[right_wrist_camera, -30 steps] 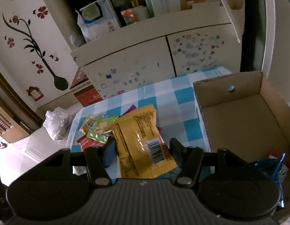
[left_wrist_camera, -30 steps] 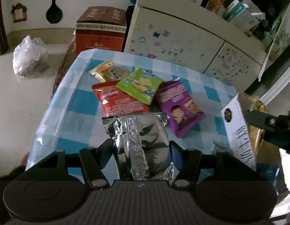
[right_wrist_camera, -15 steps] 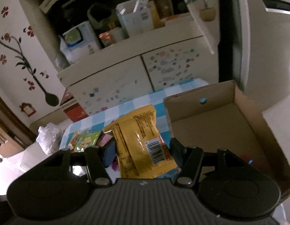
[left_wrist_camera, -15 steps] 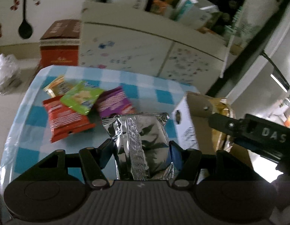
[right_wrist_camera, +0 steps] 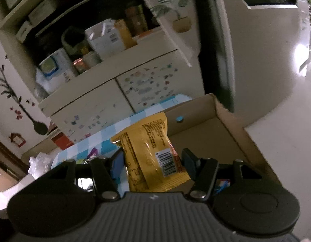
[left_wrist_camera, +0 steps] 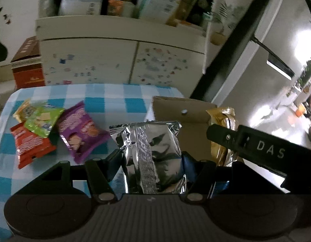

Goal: Organize snacks
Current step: 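Open the left gripper over the box while the right gripper releases the yellow packet inside, then withdraw both grippers from the box back over the table, then grasp the yellow waffle packet with the left gripper while the right gripper grasps the blue-white packet, then carry the waffle packet and blue-white packet over the cardboard box with both grippers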

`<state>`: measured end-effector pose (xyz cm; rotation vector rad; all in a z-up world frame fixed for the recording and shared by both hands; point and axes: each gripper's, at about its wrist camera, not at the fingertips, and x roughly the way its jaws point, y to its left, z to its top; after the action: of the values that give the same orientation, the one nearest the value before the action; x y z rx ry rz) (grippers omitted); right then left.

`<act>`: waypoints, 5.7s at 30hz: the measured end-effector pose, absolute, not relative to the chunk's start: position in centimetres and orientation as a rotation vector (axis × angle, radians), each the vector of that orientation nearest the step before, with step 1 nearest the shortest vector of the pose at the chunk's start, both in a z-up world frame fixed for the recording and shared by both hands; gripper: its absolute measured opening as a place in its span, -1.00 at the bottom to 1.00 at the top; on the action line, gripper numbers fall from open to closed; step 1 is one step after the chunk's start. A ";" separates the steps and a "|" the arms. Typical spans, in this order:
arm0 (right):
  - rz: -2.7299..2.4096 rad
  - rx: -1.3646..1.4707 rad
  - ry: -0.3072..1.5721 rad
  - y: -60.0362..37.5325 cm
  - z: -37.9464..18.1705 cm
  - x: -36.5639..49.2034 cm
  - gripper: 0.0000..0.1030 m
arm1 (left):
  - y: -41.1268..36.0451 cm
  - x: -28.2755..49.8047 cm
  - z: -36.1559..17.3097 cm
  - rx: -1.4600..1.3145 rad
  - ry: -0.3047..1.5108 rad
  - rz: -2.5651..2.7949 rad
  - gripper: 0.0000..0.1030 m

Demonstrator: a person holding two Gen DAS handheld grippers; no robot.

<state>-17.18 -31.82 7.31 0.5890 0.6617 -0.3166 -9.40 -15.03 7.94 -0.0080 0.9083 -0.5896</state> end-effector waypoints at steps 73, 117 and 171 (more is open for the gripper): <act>-0.106 0.687 0.913 -23.9 2.3 -12.8 0.56 | -3.8 -11.2 -3.5 0.235 1.044 -0.524 0.74; -0.362 0.405 1.046 -16.1 -3.5 -7.4 0.12 | 2.9 -4.6 -3.9 0.064 1.157 -0.169 1.00; -0.123 0.388 0.907 -16.4 4.7 -11.3 0.19 | 2.4 -5.7 0.7 0.023 0.945 -0.300 0.18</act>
<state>-11.30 -16.42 4.68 0.3885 0.9072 -0.1229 -5.70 2.42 0.69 0.0234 0.9448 -0.3001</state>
